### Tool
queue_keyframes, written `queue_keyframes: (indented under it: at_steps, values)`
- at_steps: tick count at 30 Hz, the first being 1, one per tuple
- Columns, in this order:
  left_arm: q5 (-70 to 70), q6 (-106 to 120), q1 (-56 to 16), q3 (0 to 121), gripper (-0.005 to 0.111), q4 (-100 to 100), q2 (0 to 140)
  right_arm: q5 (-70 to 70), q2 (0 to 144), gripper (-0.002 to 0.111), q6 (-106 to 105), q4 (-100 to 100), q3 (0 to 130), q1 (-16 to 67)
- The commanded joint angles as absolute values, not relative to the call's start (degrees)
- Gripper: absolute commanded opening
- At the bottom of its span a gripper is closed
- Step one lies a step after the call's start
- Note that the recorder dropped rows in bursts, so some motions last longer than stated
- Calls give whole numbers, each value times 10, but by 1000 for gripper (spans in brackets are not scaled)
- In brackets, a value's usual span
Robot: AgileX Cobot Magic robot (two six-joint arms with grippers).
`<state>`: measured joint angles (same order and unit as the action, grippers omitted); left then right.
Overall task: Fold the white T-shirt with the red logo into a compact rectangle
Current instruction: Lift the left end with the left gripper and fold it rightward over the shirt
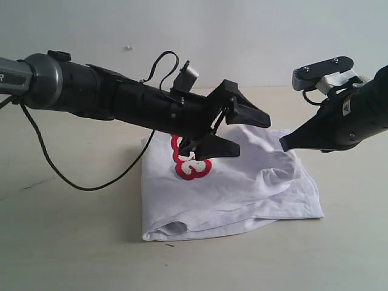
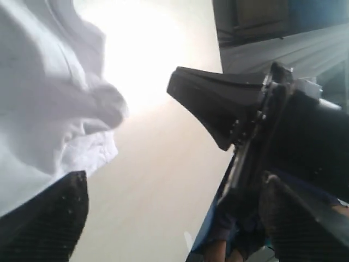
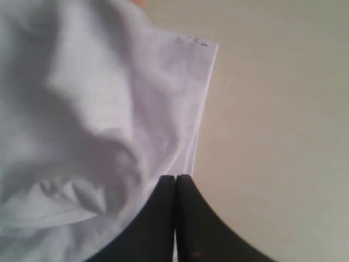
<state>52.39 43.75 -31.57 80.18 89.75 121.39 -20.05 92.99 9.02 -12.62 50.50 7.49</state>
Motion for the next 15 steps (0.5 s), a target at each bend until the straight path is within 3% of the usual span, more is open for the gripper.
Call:
queue_keyframes:
  at_steps: [1,6,8,15]
  values:
    - [571,437,-294,821,74,873,1212,-196,926,0,93,-122,508,72]
    - [577,421,-261,821,41,775,1212,-186,928,0,92,-101,508,73]
    - [576,410,-256,821,33,730,1216,-178,930,0,91,-90,508,73]
    - [519,351,-259,821,32,580,1225,-167,979,0,67,-24,509,73]
